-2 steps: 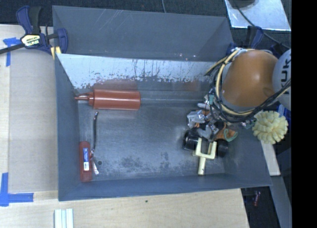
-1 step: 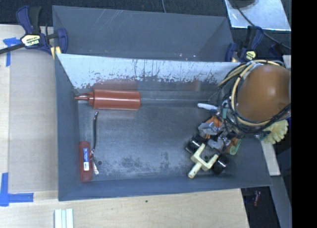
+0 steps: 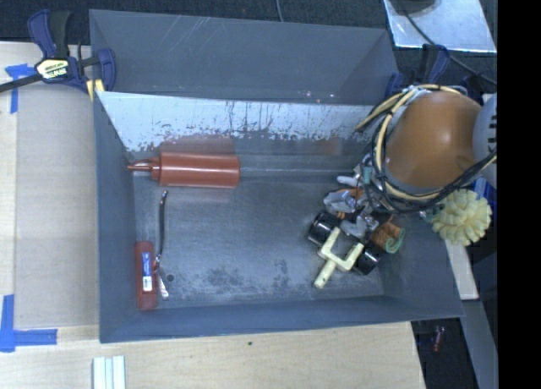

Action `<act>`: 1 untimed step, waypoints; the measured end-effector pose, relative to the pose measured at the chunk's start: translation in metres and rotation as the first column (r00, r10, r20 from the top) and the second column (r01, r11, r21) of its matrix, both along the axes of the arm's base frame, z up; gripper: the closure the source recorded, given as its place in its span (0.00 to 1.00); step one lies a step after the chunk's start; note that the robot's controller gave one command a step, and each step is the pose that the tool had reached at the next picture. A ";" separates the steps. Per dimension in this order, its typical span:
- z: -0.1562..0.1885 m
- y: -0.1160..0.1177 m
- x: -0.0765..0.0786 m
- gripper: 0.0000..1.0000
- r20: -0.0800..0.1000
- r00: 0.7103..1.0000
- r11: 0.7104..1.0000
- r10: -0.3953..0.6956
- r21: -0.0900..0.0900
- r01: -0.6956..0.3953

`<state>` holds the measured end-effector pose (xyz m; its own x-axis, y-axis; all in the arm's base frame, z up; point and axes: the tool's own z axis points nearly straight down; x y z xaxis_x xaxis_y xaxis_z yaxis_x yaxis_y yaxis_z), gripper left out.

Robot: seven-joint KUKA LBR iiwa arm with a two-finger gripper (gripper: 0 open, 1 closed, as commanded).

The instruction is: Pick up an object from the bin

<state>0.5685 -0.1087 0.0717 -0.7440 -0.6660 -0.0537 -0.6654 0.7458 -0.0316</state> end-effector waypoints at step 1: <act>0.000 -0.004 -0.019 1.00 -0.004 1.000 1.000 0.019 -0.003 -0.019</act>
Offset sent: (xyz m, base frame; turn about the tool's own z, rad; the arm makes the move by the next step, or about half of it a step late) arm 0.0051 -0.0034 -0.0017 -0.0448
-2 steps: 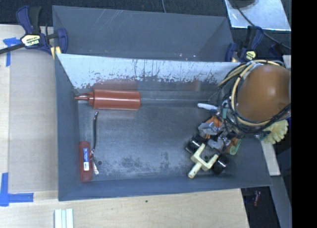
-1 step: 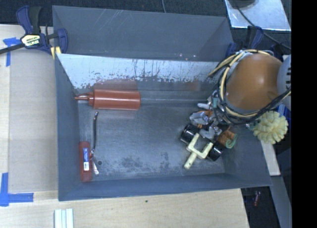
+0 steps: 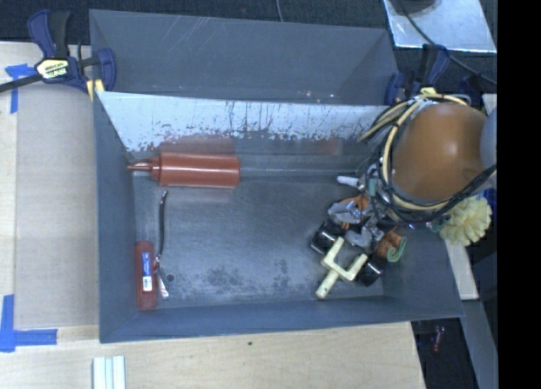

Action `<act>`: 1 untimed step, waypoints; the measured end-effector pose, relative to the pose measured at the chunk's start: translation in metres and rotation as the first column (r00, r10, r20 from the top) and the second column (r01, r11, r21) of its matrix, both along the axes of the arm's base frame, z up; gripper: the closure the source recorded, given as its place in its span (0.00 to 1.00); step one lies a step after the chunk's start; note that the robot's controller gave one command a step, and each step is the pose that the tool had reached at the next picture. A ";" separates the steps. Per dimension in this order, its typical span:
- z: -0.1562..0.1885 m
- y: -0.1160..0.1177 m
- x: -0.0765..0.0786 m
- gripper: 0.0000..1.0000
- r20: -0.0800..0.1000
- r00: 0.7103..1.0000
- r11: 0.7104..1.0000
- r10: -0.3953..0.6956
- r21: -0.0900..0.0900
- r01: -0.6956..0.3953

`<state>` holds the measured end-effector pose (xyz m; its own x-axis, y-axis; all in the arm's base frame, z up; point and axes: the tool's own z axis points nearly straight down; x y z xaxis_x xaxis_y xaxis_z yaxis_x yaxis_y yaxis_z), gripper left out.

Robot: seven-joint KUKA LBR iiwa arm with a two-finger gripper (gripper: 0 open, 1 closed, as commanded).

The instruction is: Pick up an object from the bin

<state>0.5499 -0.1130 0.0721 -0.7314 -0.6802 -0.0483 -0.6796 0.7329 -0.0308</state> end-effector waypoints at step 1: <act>-0.001 0.000 0.016 1.00 0.005 1.000 1.000 0.016 0.001 -0.016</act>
Offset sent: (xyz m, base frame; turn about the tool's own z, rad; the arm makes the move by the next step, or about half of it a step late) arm 0.0001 0.0026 0.0041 -0.0799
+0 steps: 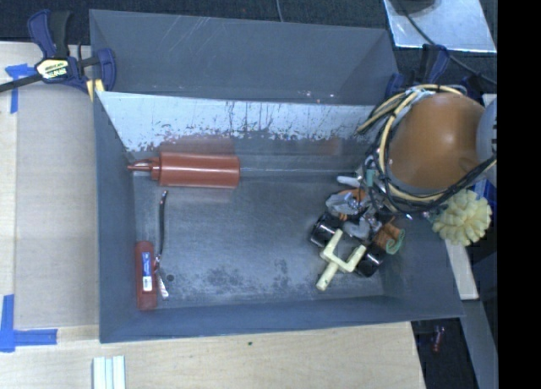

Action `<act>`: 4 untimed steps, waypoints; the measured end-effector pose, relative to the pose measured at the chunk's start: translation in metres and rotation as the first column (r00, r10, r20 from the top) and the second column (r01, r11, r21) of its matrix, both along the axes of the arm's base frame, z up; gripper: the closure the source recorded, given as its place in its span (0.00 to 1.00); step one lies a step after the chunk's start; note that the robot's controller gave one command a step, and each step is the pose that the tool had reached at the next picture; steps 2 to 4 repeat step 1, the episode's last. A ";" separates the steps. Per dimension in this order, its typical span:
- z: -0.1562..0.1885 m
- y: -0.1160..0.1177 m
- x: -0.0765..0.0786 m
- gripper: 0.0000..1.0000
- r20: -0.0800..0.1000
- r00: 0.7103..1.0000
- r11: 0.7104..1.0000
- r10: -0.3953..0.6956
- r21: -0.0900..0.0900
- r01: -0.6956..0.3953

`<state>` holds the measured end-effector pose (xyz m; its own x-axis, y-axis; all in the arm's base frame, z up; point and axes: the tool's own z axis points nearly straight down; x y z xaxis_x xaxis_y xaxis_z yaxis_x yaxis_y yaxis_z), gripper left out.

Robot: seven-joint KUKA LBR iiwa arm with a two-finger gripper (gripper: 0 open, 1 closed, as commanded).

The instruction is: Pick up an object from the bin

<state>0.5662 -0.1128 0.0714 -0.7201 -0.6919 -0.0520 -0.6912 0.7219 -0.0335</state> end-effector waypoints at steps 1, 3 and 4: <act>0.003 0.002 -0.003 1.00 0.003 0.999 0.999 0.032 -0.002 -0.032; 0.003 0.002 -0.003 1.00 0.003 0.999 0.999 0.032 -0.002 -0.032; 0.003 0.002 -0.003 1.00 0.003 0.999 0.999 0.032 -0.002 -0.032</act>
Offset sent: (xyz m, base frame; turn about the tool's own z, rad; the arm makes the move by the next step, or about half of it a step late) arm -0.0065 0.0063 0.0023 -0.0836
